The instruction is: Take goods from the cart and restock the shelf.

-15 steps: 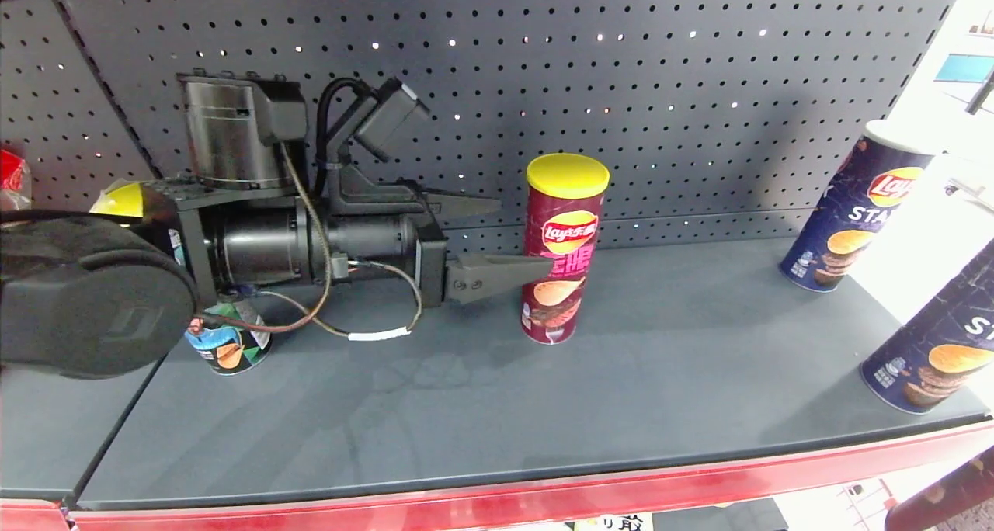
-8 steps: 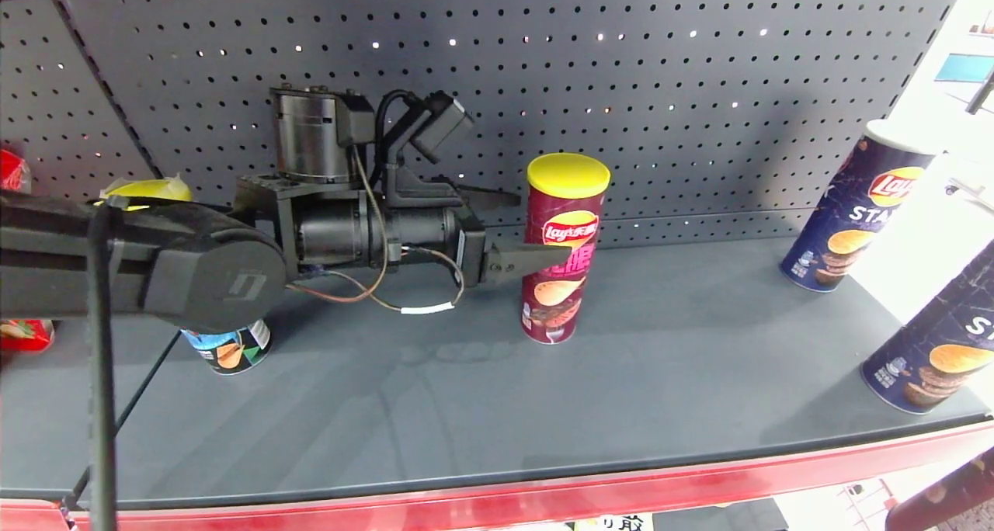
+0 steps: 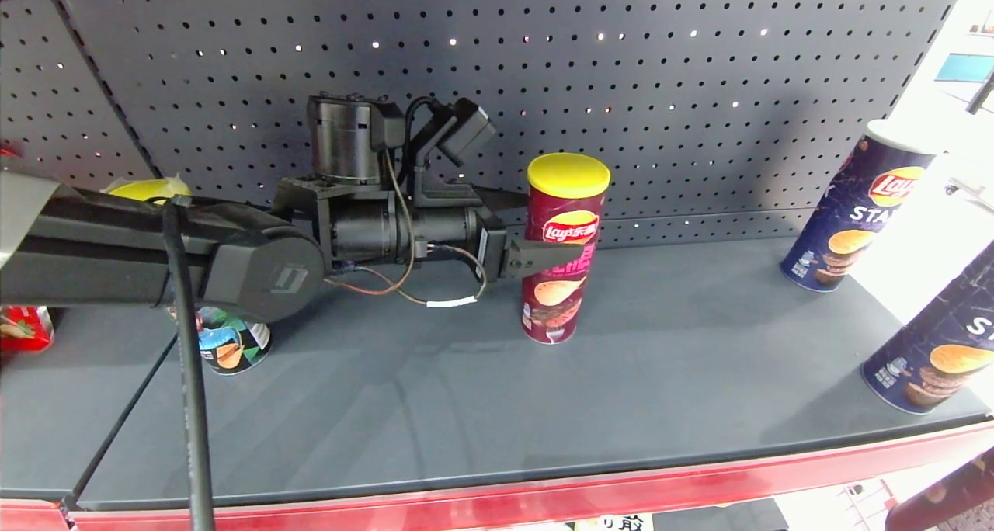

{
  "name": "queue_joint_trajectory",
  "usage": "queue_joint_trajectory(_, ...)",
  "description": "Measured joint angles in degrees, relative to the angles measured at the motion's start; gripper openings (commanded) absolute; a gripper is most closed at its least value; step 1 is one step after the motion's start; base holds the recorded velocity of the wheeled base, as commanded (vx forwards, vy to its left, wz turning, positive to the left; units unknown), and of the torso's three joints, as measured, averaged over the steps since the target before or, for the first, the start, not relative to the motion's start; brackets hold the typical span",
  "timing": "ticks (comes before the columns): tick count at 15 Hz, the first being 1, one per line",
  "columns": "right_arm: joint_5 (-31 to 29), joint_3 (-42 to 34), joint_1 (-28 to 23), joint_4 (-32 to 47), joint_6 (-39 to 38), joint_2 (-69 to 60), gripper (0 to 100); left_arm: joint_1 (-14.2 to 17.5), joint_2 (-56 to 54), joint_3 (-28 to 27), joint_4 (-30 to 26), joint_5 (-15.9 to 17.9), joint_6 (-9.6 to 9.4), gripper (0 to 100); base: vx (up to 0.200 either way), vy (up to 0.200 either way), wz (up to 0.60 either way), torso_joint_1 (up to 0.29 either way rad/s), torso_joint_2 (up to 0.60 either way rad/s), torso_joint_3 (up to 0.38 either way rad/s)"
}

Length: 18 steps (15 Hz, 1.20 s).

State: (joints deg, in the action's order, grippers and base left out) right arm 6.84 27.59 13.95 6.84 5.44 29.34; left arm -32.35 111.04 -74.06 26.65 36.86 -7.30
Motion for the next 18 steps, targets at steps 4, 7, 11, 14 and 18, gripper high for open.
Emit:
queue_joint_trajectory(4,0.0,0.0,0.0,0.0,0.0,0.0,0,-0.3,2.0,-3.4,0.1,-0.3,-0.09,100,0.0,0.0,0.0,0.0,0.0,0.0)
queue_joint_trajectory(7,-0.1,0.0,0.0,0.0,0.0,0.0,0,-0.5,3.4,-4.9,0.0,-0.7,-0.13,100,0.0,0.0,0.0,0.0,0.0,0.0)
queue_joint_trajectory(11,-0.1,0.0,-0.1,0.0,0.0,0.0,0,-0.9,4.1,-5.3,0.0,-1.1,-0.2,0,0.0,0.0,0.0,0.0,0.0,0.0)
queue_joint_trajectory(14,-0.1,0.0,-0.1,0.0,0.0,0.0,0,-1.8,4.0,-5.0,0.1,-1.2,-0.2,0,0.0,0.0,0.0,0.0,0.0,0.0)
queue_joint_trajectory(18,-0.1,-0.1,-0.1,0.0,-0.4,0.0,0,-3.2,2.4,-2.5,0.1,-1.2,-0.16,0,0.0,0.0,0.0,0.0,0.0,0.0)
